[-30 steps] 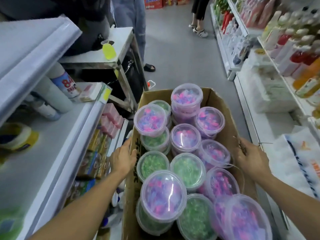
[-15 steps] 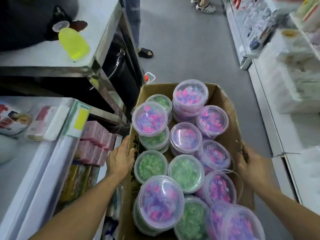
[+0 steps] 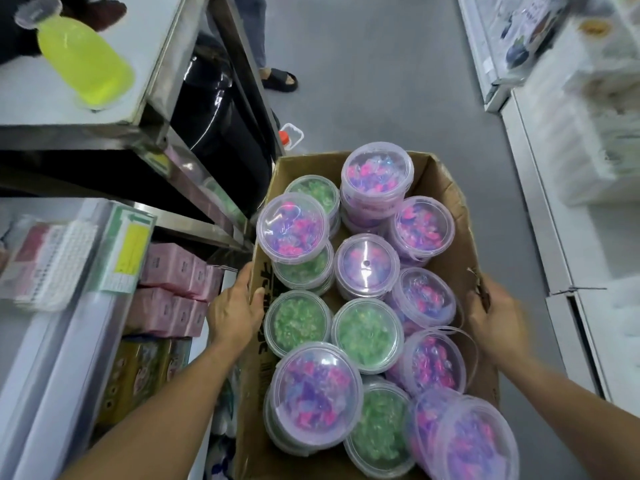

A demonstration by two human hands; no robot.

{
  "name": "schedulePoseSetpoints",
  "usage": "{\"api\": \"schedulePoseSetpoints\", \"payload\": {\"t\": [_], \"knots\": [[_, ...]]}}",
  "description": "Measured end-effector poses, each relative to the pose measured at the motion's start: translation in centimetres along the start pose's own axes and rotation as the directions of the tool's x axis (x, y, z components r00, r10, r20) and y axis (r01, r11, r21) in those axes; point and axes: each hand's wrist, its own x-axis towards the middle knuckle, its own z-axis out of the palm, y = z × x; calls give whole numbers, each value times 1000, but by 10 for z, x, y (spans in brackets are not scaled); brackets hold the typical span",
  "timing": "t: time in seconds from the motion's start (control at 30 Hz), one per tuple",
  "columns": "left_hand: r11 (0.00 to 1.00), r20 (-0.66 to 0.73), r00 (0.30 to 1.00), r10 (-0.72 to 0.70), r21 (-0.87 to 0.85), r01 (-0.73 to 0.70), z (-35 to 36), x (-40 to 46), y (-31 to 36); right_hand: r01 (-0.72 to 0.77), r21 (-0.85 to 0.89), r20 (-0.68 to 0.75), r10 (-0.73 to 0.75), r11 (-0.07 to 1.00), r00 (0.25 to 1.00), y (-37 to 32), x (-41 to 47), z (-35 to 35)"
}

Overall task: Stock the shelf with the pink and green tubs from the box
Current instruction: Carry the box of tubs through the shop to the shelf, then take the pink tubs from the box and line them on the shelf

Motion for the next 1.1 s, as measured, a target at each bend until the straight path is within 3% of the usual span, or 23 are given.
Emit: {"api": "schedulePoseSetpoints", "payload": {"t": [0.13,0.3,0.4,0.47,0.53,0.63,0.77,0.83,0.97,1.1], "knots": [[999,8,1000,-11,40,11,-5,2,0,-15,-57,24,16,998,1000,-8,-5,-2],[995,123,991,-50,90,39,-19,2,3,-65,-232,224,118,970,967,-17,-3,-12],[973,143,977,-157,-148,178,-31,1,10,-127,-264,282,203,956,938,-31,-2,-26],[903,93,971,-221,-356,240,-36,-2,25,-94,-175,152,121,980,981,-47,2,-35],[827,103,966,-237,-501,256,-46,-5,45,109,-60,-13,-109,992,994,-76,12,-42],[683,212,940,-268,-646,341,-46,2,65,399,-18,16,-399,917,917,-119,44,-37],[494,348,871,-347,-721,485,-32,17,74,462,-200,176,-432,864,885,-152,89,-10],[433,370,854,-366,-745,508,-28,21,75,494,-165,221,-456,854,862,-153,102,5],[290,435,820,-372,-785,547,-25,28,72,489,-86,163,-472,868,866,-149,111,15],[219,444,826,-348,-818,532,-24,32,71,504,-29,92,-500,863,861,-149,110,15]]}}
